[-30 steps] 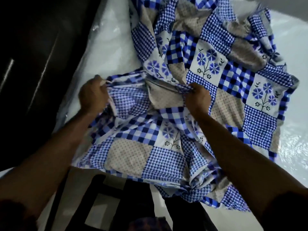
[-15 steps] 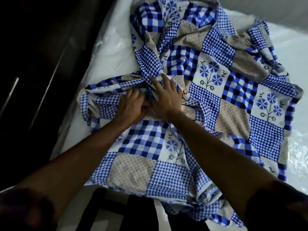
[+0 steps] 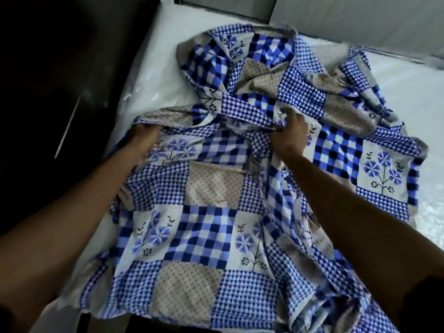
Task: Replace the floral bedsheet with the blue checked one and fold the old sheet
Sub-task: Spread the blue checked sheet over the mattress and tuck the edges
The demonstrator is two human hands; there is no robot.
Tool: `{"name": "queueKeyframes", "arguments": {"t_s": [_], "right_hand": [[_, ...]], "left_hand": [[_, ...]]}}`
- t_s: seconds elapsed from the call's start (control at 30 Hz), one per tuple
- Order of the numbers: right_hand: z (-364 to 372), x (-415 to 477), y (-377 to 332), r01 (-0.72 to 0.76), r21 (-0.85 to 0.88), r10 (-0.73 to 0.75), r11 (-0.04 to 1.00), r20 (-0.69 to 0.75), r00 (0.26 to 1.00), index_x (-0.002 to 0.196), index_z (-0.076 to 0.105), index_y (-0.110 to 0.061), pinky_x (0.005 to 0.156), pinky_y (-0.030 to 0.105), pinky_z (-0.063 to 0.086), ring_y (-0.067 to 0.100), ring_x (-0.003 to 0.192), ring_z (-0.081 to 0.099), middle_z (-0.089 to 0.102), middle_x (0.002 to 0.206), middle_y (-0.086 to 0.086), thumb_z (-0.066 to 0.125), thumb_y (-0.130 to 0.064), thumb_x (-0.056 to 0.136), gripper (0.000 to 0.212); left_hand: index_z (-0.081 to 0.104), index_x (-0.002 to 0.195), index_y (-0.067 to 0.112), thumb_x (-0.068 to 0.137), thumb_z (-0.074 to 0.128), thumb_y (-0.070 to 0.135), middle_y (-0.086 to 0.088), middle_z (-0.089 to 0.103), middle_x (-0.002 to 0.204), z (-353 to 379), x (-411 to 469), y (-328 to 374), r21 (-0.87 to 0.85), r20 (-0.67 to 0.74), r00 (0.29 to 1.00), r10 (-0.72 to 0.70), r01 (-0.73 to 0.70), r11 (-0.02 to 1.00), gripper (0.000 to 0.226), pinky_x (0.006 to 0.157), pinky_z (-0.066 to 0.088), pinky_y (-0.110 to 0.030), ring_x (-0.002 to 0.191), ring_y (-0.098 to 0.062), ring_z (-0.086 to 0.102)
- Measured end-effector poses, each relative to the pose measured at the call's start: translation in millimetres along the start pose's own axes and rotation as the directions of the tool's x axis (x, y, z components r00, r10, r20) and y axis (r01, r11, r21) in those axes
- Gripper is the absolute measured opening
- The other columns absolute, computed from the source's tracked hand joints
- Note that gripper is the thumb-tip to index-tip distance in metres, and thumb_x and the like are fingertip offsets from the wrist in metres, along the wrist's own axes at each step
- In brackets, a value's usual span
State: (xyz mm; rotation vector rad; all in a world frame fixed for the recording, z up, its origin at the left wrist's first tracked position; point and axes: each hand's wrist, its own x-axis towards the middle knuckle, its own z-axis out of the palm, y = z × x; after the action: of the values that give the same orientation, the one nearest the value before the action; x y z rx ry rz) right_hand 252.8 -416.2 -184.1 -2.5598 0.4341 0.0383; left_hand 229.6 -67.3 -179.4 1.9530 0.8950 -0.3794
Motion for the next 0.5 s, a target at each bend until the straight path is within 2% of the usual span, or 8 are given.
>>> {"name": "queueKeyframes", "arguments": {"t_s": [0.07,0.13,0.2,0.23,0.27,0.33,0.4,0.5], "right_hand": [[9,-4,-20,0.208,-0.066,-0.203,0.976,0.076,0.976,0.142,0.046,-0.027,0.095,0.053,0.040,0.036,0.128,0.041,0.047,0.138,0.011,0.066,-0.032,0.076,0.069],[20,-8,-48,0.389,-0.115,-0.370,0.914,0.157,0.916,0.149,0.038,-0.032,0.103,0.054,0.035,0.033,0.132,0.038,0.043,0.144,0.008,0.068,-0.040,0.071,0.083],[35,-4,-76,0.503,-0.194,-0.460,0.842,0.228,0.858,0.152,0.031,-0.035,0.107,0.054,0.032,0.032,0.135,0.036,0.038,0.149,0.006,0.072,-0.043,0.071,0.091],[41,1,-88,0.525,-0.233,-0.471,0.819,0.251,0.846,0.153,0.028,-0.036,0.106,0.055,0.034,0.033,0.135,0.037,0.038,0.149,0.007,0.074,-0.038,0.072,0.093],[46,8,-99,0.528,-0.254,-0.465,0.811,0.268,0.844,0.153,0.028,-0.035,0.102,0.054,0.038,0.034,0.132,0.040,0.041,0.146,0.008,0.074,-0.031,0.074,0.091],[51,24,-114,0.495,-0.205,-0.434,0.844,0.282,0.856,0.151,0.033,-0.033,0.087,0.046,0.047,0.034,0.119,0.053,0.055,0.134,0.009,0.066,-0.019,0.081,0.079],[52,43,-124,0.463,-0.159,-0.411,0.872,0.276,0.869,0.144,0.045,-0.033,0.074,0.040,0.049,0.033,0.108,0.062,0.065,0.123,0.007,0.057,-0.015,0.087,0.061],[45,65,-121,0.477,-0.098,-0.450,0.873,0.213,0.867,0.128,0.063,-0.030,0.083,0.039,0.053,0.028,0.112,0.062,0.064,0.126,0.005,0.060,-0.022,0.090,0.038]], "left_hand": [[0.063,0.075,0.007,0.086,0.060,0.040,-0.016,0.067,0.076,3,-1,8,0.161,-0.052,0.991,0.121,-0.111,0.981,0.034,0.054,0.040,-0.029,0.062,-0.022,0.059],[0.056,0.069,0.011,0.088,0.063,0.033,-0.012,0.060,0.069,14,-9,16,0.364,-0.041,0.899,0.436,-0.393,0.844,0.030,0.059,0.040,-0.030,0.065,-0.020,0.056],[0.064,0.082,0.017,0.084,0.069,0.032,-0.004,0.062,0.083,32,-13,30,0.473,0.092,0.693,0.715,-0.662,0.581,0.015,0.067,0.045,-0.032,0.079,-0.023,0.060],[0.065,0.093,0.017,0.081,0.071,0.035,-0.005,0.061,0.094,42,-12,37,0.545,0.198,0.596,0.778,-0.727,0.418,0.022,0.071,0.047,-0.036,0.088,-0.027,0.059],[0.064,0.104,0.017,0.079,0.072,0.040,-0.007,0.058,0.104,53,-6,42,0.604,0.282,0.548,0.787,-0.739,0.298,0.035,0.073,0.048,-0.040,0.096,-0.031,0.056],[0.057,0.117,0.015,0.079,0.069,0.051,-0.013,0.055,0.115,73,14,51,0.650,0.296,0.597,0.746,-0.698,0.300,0.054,0.072,0.047,-0.045,0.102,-0.037,0.055],[0.047,0.130,0.013,0.084,0.061,0.060,-0.017,0.057,0.119,89,27,61,0.571,0.270,0.673,0.689,-0.688,0.449,0.067,0.074,0.050,-0.045,0.102,-0.040,0.059],[0.038,0.141,0.016,0.093,0.055,0.039,-0.019,0.063,0.118,88,38,78,0.532,0.234,0.676,0.699,-0.691,0.490,0.055,0.079,0.049,-0.047,0.102,-0.041,0.063]]}}
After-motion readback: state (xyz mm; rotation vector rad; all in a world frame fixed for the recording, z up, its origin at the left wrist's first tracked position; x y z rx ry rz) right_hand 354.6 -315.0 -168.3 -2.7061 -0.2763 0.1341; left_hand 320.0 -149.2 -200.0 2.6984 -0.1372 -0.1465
